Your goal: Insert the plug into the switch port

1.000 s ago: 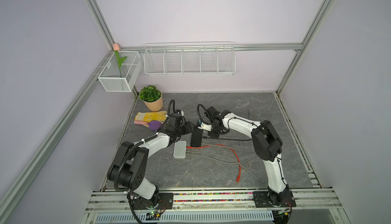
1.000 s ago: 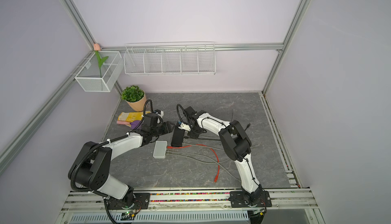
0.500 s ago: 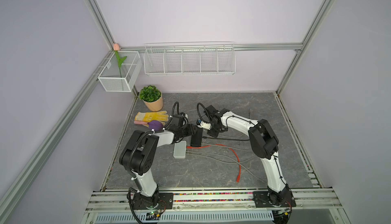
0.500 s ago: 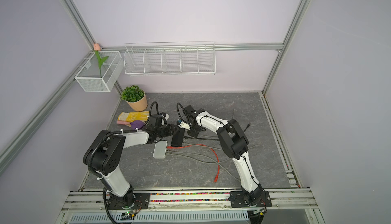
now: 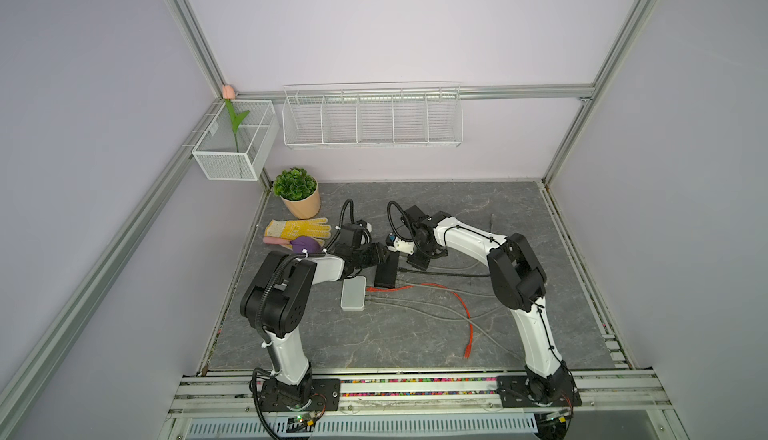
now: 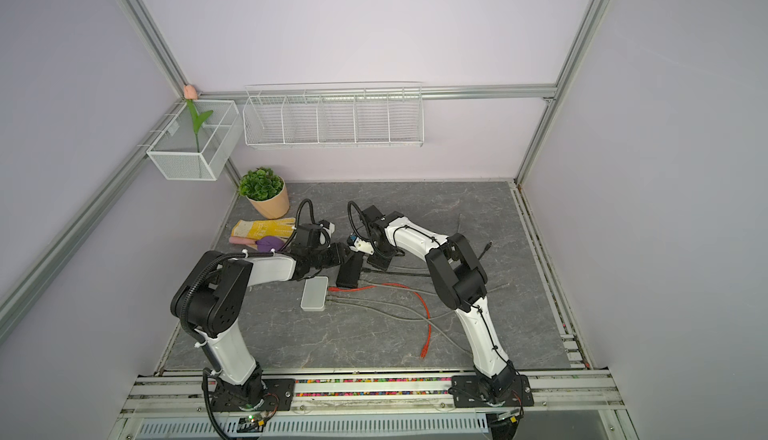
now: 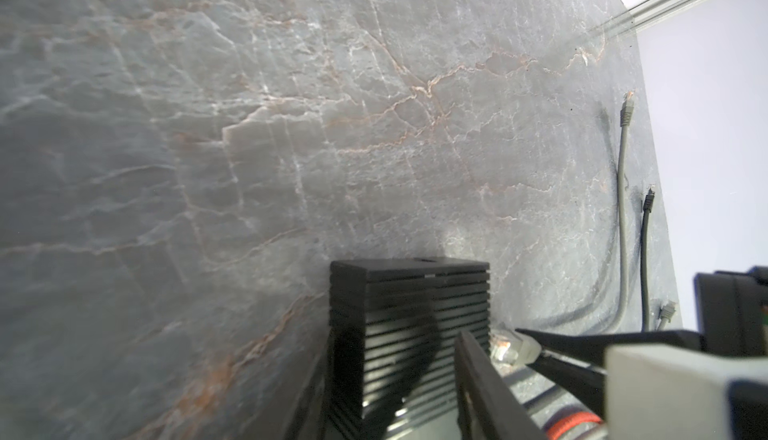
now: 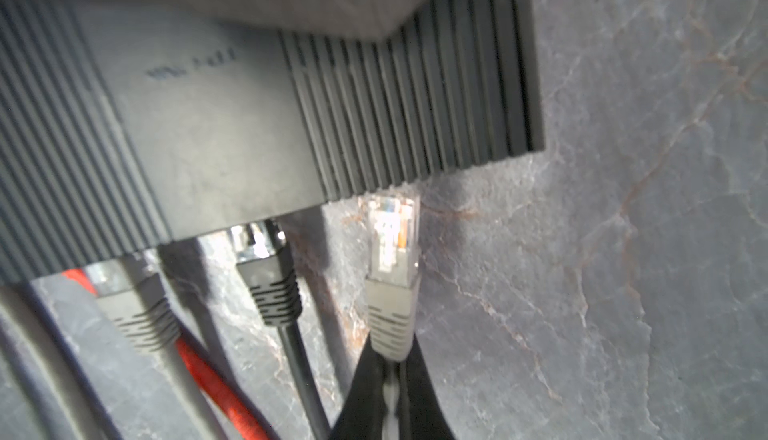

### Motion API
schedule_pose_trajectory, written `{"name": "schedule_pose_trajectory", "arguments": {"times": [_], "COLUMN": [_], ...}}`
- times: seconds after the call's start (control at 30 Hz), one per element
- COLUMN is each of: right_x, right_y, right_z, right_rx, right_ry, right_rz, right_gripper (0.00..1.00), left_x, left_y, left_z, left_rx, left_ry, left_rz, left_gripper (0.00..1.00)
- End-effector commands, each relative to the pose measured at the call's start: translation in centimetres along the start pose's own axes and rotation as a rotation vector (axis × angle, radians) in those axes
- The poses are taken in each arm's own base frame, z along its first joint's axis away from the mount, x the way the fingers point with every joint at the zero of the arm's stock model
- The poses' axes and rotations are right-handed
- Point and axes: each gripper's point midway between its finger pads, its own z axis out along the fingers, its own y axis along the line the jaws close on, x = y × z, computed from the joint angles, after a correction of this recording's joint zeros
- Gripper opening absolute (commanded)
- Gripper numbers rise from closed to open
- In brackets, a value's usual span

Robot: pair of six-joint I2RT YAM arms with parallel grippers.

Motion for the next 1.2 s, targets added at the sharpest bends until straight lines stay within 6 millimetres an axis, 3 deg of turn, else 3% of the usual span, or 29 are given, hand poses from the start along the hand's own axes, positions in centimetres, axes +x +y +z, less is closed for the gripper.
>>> {"name": "schedule_pose_trajectory", "arguments": {"times": [0.0, 0.5, 0.67, 1.17], "right_x": [0.3, 0.8, 1.8, 1.2], "right_y": [0.6, 0.8, 0.9, 0.6], "right_z": [0.2, 0.1, 0.3, 0.6], "right_rx": [-0.06, -0.137, -0.159, -0.157], "right_ry": [0.007, 0.027, 0.072, 0.049], "right_rz": [0.02, 0.06, 0.081, 0.094], "right_gripper": [0.1, 0.1, 0.11, 0.12], "left_x": [-0.5, -0.3, -0.2, 0.8], "left_y": [-1.3, -2.3, -2.3, -3.3], "left_z": [0.6, 0.6, 0.6, 0.9], "left_rx": [0.037, 0.062, 0.063, 0.076], "left_ry": [-0.003, 0.003, 0.003, 0.026], "left_rz": [0.034, 0.076, 0.079, 0.121], "left_gripper": [0.46, 0.44, 0.45, 0.44]}}
